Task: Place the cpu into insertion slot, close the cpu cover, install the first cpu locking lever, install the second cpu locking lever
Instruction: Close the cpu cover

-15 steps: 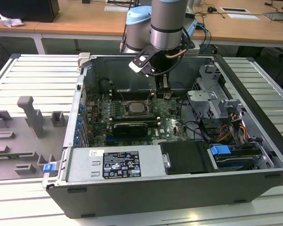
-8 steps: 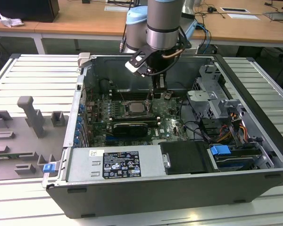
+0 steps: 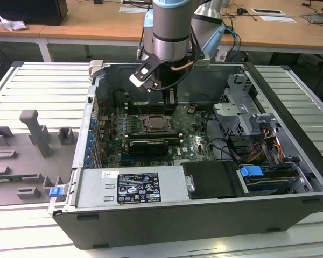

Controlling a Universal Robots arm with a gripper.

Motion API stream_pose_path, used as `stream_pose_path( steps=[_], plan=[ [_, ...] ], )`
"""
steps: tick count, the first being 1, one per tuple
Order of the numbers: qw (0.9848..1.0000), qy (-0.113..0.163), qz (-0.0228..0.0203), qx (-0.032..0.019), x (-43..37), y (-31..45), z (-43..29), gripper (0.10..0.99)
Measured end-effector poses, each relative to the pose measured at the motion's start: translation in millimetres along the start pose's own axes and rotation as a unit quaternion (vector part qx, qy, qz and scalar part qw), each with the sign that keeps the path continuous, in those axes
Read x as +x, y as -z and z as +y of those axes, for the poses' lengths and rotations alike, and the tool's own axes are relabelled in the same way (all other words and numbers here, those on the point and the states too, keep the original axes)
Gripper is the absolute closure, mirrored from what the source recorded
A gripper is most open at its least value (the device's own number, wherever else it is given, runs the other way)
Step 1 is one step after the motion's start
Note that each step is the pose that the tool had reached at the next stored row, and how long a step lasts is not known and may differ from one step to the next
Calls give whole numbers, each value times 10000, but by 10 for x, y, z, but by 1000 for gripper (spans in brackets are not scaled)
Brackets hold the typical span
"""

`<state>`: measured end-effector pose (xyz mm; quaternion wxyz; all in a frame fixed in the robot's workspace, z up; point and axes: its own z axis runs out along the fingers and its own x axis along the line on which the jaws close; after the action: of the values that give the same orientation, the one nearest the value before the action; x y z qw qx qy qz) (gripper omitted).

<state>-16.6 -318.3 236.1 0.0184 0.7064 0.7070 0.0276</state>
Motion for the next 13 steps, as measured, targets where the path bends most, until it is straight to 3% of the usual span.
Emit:
stream_pose_path(
  steps=[3,9,13],
  plan=[
    [10000,9,0,18,-1,-14,-49,980],
    [10000,23,2,20,0,-13,-258,980],
    [10000,23,1,21,0,-10,-323,980]
  ],
)
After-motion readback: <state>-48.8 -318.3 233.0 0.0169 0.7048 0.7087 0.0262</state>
